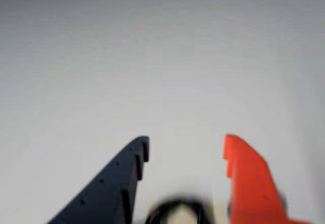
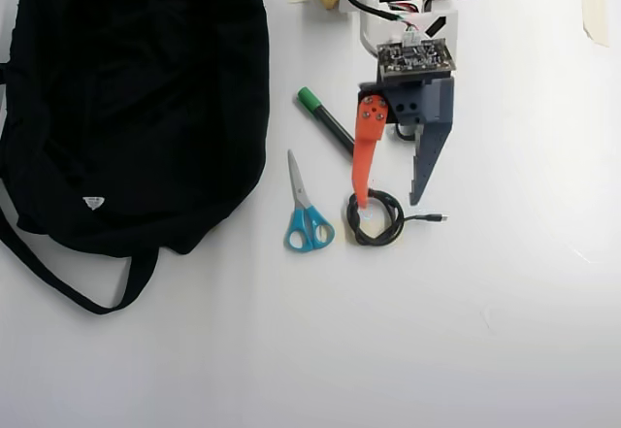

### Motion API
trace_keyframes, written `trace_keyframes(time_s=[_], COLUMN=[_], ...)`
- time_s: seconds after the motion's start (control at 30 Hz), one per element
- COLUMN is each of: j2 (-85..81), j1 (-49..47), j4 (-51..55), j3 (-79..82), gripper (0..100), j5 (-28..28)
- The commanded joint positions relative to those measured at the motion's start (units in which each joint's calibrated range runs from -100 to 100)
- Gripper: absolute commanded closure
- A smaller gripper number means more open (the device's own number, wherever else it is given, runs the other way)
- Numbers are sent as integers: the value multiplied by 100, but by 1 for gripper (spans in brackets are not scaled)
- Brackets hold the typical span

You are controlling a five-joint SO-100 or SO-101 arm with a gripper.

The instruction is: Put the green marker into the black bag

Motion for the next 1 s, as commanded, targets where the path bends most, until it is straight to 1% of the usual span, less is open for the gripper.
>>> trace_keyframes(time_s=[0.0, 0.03, 0.13, 0.27, 0.37, 0.97], j2=[-460, -460, -460, -460, -460, -427], j1=[-40, -47, -189, -339, -301, -339], j4=[2127, 2153, 2945, 3677, 4082, 4254], j3=[-170, -170, -170, -143, -143, -62], gripper=[81, 81, 81, 81, 81, 81], j5=[-10, -10, -15, -25, -193, -125])
